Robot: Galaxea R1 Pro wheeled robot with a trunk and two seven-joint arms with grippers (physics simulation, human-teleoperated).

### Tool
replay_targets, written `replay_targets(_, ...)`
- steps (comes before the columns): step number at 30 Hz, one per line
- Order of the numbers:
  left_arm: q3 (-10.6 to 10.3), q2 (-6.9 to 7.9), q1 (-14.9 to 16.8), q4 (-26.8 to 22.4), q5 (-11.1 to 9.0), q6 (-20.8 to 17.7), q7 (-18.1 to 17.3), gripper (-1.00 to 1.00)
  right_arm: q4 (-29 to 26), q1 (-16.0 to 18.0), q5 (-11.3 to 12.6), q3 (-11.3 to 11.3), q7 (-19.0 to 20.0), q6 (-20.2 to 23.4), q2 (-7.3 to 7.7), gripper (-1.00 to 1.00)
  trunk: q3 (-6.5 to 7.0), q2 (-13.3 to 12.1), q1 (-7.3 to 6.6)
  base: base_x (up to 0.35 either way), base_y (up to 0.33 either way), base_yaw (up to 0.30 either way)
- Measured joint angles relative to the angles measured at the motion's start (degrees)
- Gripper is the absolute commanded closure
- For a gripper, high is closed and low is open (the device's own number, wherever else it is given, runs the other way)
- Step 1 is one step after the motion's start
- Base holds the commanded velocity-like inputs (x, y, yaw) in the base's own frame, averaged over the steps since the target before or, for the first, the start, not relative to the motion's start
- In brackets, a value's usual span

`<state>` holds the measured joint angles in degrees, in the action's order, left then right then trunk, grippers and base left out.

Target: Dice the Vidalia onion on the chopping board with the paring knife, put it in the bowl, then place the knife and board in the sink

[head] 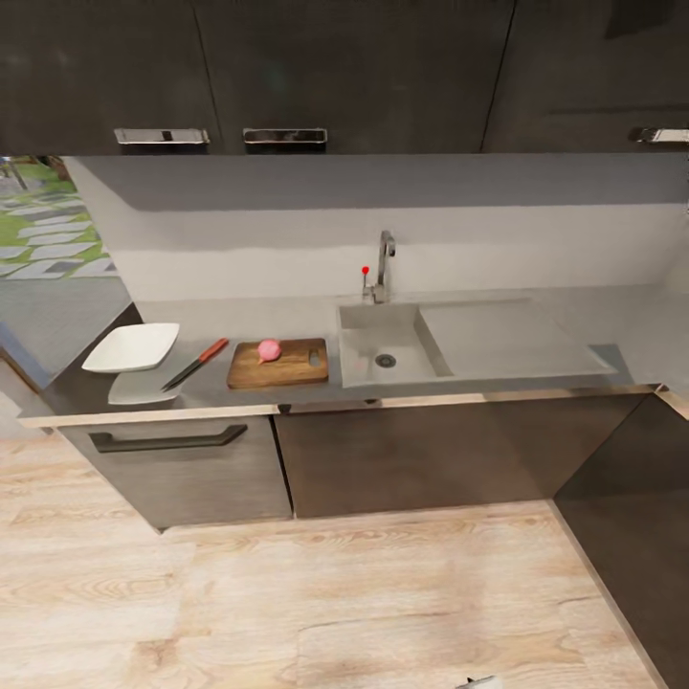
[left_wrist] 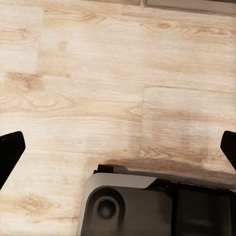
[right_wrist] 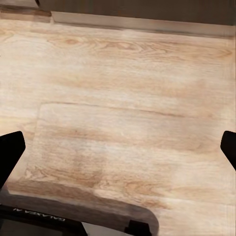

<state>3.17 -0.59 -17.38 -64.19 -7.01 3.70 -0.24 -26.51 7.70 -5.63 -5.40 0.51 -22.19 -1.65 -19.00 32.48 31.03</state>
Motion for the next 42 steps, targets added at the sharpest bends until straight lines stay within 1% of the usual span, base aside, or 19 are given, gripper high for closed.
replay_targets(5,-0.01,0.00,0.00,0.82,0.00,0.06,0.00,-1.00,0.03,0.00,0.01,-0.02,0.00,-0.71,0.01,-1.00,0.46,0.00,0.00,0.000,0.000,0.000)
replay_targets(42,-0.04,0.00,0.00,1.58,0.00,0.08,0.00,-1.00,0.04,0.00,0.01,-0.02,0.00,-0.78,0.01,-1.00,3.83,0.00,0.00,0.000,0.000,0.000)
